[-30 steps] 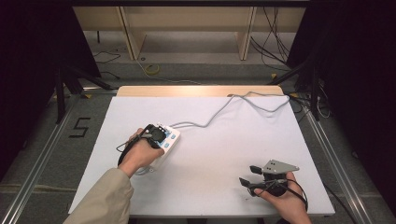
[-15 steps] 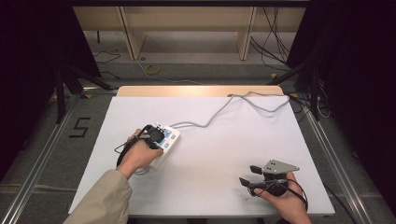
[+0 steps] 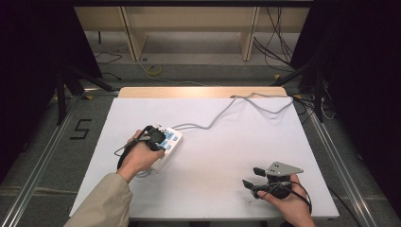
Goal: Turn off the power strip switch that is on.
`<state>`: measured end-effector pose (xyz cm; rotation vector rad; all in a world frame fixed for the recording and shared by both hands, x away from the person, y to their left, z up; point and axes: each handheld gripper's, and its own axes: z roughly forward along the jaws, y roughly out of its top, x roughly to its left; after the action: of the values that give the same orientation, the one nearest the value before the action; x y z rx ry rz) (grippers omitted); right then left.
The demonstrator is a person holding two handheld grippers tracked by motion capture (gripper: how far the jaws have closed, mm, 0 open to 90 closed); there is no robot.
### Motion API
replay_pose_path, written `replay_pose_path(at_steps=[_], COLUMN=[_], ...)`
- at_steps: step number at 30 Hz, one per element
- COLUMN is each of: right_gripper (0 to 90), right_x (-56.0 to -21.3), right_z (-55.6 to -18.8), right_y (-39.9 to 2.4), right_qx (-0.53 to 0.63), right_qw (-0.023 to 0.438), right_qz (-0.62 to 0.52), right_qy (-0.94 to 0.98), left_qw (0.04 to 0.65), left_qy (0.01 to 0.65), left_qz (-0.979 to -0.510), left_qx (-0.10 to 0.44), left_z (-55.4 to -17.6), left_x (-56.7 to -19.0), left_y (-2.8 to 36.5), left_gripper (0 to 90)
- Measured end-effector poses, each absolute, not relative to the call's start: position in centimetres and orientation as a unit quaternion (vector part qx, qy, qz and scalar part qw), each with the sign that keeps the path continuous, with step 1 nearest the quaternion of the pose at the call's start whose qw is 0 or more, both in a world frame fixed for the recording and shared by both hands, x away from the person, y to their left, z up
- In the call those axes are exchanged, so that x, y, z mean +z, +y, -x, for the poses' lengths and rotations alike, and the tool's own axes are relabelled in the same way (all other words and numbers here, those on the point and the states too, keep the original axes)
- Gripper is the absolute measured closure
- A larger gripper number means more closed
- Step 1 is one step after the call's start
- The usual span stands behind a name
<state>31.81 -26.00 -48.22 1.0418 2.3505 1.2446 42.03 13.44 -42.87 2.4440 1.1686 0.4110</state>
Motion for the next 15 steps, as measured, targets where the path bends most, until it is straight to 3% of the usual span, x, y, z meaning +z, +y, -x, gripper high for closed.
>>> replay_pose_path(at_steps=[15], right_gripper=[35.5], right_x=[-48.22], right_z=[-31.8], right_y=[-26.02], right_qx=[0.432], right_qw=[0.142], right_qz=[-0.36], right_qy=[0.814], left_qw=[0.244], left_qy=[0.403], left_qz=[-0.866], left_qx=[0.166], left_z=[-41.24], left_x=[-42.48], left_y=[13.59], left_gripper=[89.7])
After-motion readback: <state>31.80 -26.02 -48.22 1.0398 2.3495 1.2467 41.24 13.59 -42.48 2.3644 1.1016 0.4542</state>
